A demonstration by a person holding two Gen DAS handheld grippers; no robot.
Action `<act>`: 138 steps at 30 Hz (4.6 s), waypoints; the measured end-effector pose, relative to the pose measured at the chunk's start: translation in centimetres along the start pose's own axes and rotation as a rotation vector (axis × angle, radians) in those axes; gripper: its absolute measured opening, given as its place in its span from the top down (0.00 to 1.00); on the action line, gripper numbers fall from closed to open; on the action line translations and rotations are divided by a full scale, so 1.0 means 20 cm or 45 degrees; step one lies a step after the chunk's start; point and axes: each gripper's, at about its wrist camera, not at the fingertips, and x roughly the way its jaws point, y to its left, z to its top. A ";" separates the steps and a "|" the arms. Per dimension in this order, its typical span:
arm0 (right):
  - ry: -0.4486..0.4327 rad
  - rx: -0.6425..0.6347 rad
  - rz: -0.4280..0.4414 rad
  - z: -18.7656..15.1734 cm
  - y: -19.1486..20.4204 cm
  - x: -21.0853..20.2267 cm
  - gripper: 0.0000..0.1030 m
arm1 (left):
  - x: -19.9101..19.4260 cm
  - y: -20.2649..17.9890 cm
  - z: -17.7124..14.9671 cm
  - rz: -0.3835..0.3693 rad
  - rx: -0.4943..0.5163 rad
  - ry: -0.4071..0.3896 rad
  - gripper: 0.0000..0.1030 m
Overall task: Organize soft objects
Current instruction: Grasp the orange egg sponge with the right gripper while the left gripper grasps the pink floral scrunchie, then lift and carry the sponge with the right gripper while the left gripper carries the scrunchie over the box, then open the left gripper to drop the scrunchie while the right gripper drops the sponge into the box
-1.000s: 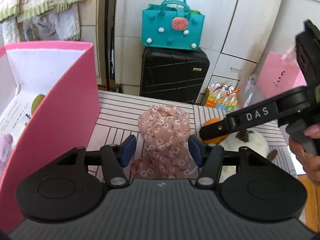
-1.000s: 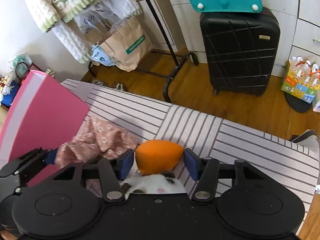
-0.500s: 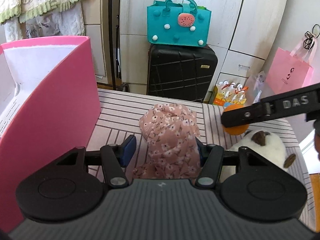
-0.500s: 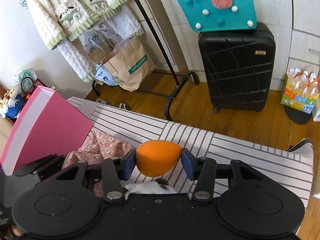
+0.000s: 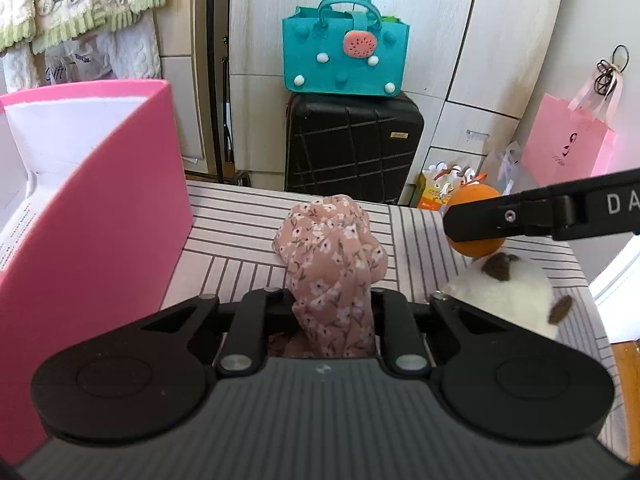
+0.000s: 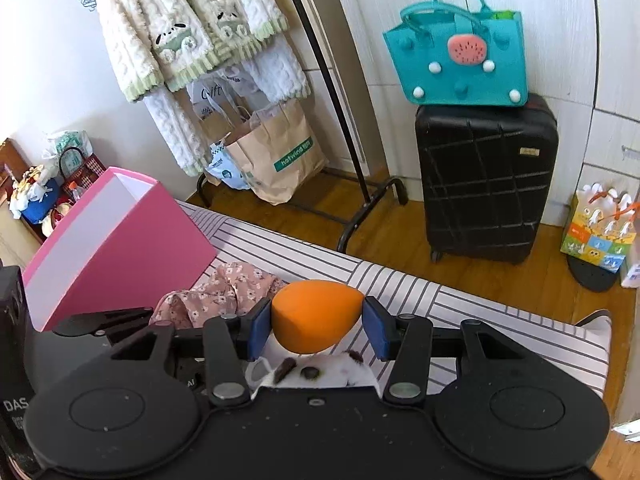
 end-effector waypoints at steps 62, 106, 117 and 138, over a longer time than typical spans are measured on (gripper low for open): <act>-0.008 -0.225 0.046 -0.64 0.87 -0.65 0.47 | -1.05 0.37 -0.26 -0.326 0.392 0.220 0.83; -0.205 -0.735 0.094 -0.03 1.34 -0.03 0.47 | -0.67 1.03 0.26 -0.084 0.272 0.165 0.81; -0.014 -0.689 0.058 0.14 1.29 0.32 0.47 | -0.39 1.07 0.37 -0.017 0.244 0.263 0.81; 0.148 -0.498 0.072 0.17 1.29 0.53 0.47 | -0.38 1.09 0.43 -0.012 0.219 0.174 0.66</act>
